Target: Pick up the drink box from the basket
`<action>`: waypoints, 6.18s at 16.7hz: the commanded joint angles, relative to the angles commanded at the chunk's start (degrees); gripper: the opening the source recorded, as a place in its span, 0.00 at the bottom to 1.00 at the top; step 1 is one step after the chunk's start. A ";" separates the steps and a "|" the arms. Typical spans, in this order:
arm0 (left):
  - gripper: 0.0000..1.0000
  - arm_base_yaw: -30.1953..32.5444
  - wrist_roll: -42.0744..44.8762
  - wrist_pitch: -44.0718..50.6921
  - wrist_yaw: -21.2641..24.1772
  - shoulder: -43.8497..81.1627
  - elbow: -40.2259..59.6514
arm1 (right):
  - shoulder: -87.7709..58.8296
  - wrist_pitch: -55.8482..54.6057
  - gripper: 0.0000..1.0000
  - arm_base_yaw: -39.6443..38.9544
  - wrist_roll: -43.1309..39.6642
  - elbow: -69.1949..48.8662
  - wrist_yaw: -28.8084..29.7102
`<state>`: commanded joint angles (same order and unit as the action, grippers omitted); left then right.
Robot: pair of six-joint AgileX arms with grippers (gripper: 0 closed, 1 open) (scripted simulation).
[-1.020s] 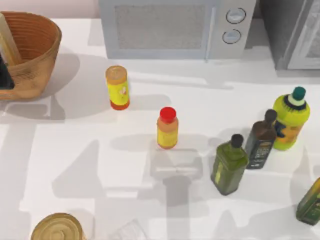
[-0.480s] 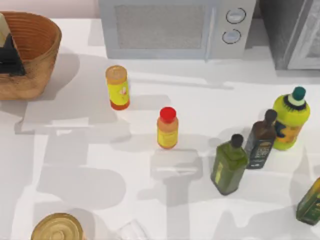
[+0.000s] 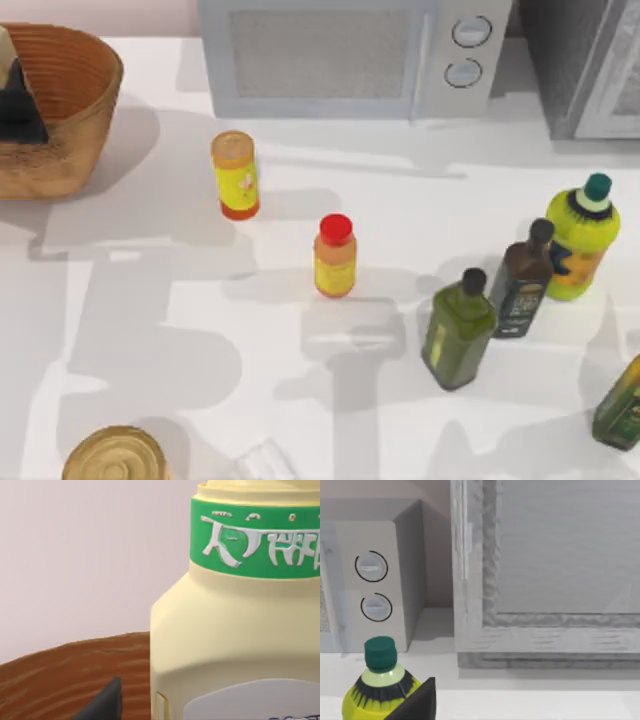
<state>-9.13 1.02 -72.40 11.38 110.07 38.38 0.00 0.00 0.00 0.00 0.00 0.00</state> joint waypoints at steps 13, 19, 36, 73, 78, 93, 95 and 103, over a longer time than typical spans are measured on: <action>1.00 1.29 -0.33 5.56 -1.28 8.23 12.47 | 0.00 0.00 1.00 0.00 0.00 0.00 0.00; 0.77 1.29 -0.33 5.56 -1.28 8.23 12.47 | 0.00 0.00 1.00 0.00 0.00 0.00 0.00; 0.00 1.29 -0.33 5.56 -1.28 8.23 12.47 | 0.00 0.00 1.00 0.00 0.00 0.00 0.00; 0.00 5.67 -0.88 58.16 -7.06 -69.51 -9.45 | 0.00 0.00 1.00 0.00 0.00 0.00 0.00; 0.00 7.74 -0.92 66.29 -9.54 -94.78 -26.26 | 0.00 0.00 1.00 0.00 0.00 0.00 0.00; 0.00 11.24 -1.40 71.41 -14.83 -106.30 -37.41 | 0.00 0.00 1.00 0.00 0.00 0.00 0.00; 0.00 14.58 -1.88 69.53 -19.88 -101.30 -35.53 | 0.00 0.00 1.00 0.00 0.00 0.00 0.00; 0.00 37.77 -3.60 53.37 -54.30 -68.30 -19.37 | 0.00 0.00 1.00 0.00 0.00 0.00 0.00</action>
<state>28.64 -2.58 -19.04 -42.92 41.77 19.01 0.00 0.00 0.00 0.00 0.00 0.00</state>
